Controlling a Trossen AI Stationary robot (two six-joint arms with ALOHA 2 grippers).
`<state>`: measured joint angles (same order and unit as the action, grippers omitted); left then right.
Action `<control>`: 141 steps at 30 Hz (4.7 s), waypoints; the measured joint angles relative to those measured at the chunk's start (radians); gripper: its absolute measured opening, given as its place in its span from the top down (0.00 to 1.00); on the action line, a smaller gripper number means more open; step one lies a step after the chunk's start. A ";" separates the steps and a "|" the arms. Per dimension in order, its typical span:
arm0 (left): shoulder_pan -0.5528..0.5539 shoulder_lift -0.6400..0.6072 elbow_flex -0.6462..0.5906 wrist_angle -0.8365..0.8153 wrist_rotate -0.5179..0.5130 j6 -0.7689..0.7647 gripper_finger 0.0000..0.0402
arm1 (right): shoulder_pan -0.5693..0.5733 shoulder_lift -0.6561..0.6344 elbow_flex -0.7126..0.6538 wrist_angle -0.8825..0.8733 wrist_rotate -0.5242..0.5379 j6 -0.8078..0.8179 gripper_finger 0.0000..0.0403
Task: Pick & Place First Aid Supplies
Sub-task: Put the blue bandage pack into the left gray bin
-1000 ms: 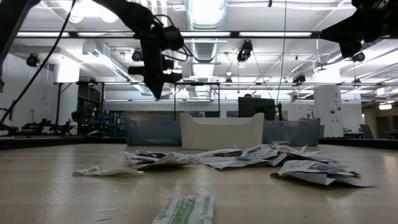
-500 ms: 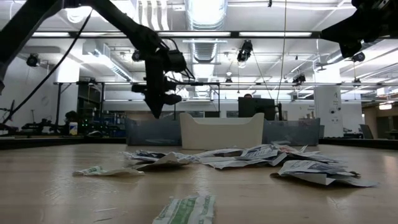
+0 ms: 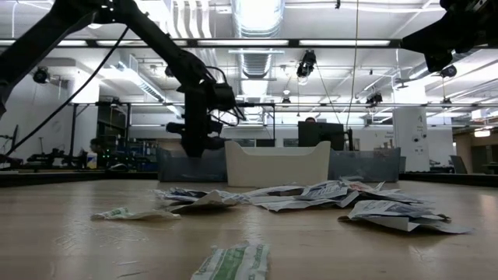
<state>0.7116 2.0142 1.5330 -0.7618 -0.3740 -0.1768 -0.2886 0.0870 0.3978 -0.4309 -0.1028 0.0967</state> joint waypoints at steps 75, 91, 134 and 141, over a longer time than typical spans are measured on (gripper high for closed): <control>-0.851 -0.059 0.098 -0.010 0.039 -1.031 0.77 | 0.000 0.000 0.000 0.000 0.000 0.000 0.90; -0.820 0.089 0.129 0.067 0.031 -1.042 0.77 | 0.000 0.000 0.000 0.000 0.000 0.000 0.90; -0.831 0.044 0.135 -0.309 0.034 -1.116 0.77 | 0.000 0.000 0.000 0.000 0.000 0.000 0.91; -0.818 0.041 0.101 -0.313 0.043 -1.080 0.77 | 0.000 0.000 0.000 0.000 0.000 0.000 0.91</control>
<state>-0.1064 2.0553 1.6340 -1.0751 -0.3308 -1.2568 -0.2882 0.0871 0.3981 -0.4305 -0.1032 0.0971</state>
